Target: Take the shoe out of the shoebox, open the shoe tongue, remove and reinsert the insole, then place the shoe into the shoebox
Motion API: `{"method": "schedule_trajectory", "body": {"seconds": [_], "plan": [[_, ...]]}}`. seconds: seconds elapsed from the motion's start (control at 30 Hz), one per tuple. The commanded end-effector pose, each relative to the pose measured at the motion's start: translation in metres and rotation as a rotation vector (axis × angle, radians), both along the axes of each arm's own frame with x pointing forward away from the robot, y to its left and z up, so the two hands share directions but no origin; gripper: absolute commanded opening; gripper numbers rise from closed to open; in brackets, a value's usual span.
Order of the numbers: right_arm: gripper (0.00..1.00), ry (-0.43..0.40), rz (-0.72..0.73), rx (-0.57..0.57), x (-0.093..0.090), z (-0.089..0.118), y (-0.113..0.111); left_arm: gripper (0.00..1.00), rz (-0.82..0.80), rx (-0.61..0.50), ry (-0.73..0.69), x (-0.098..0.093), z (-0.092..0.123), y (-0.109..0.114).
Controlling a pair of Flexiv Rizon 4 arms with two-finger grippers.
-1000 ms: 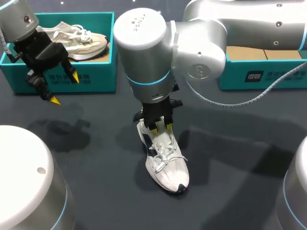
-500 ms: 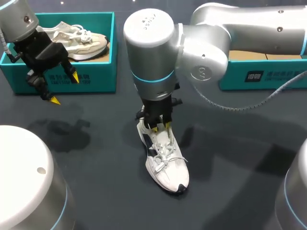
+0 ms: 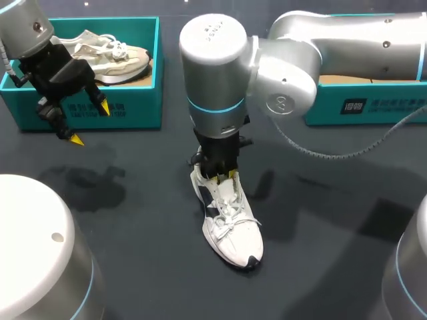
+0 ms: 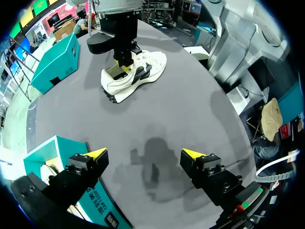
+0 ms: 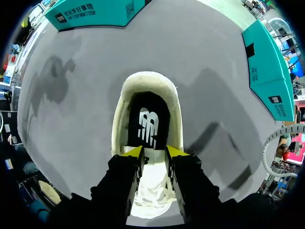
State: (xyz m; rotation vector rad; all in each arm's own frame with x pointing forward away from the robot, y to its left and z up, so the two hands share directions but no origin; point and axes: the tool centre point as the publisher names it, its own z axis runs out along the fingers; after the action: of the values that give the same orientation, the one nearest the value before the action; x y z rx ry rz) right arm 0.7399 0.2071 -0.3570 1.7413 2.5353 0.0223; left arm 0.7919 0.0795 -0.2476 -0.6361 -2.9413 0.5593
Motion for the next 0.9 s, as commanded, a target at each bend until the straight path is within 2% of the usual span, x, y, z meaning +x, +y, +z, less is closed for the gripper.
{"method": "schedule_trajectory", "body": {"seconds": [0.03,0.3,0.47,0.57,0.7,0.8,0.9], "plan": [[0.28,-0.01,0.009,-0.001,-0.002,0.012,-0.005,1.0,0.0,0.002,-0.001,0.0,0.0,0.0],[0.34,-0.047,0.116,-0.105,-0.007,0.064,-0.001,1.0,0.0,0.002,-0.001,0.0,0.0,0.0],[0.49,-0.072,0.301,-0.118,-0.004,0.088,-0.001,1.0,0.0,0.002,-0.001,0.0,0.0,0.0],[0.99,-0.084,0.424,-0.111,0.0,0.096,-0.003,1.0,0.0,0.002,-0.001,0.0,0.0,0.0],[1.0,-0.102,0.566,-0.105,0.007,0.105,-0.007,1.0,0.0,0.002,-0.001,0.0,0.0,0.0],[1.0,-0.119,0.698,-0.053,0.01,0.111,-0.013,1.0,0.0,0.002,-0.001,0.0,0.0,0.0],[1.0,-0.119,0.698,-0.053,0.01,0.111,-0.013,1.0,0.0,0.002,-0.001,0.0,0.0,0.0]]}}
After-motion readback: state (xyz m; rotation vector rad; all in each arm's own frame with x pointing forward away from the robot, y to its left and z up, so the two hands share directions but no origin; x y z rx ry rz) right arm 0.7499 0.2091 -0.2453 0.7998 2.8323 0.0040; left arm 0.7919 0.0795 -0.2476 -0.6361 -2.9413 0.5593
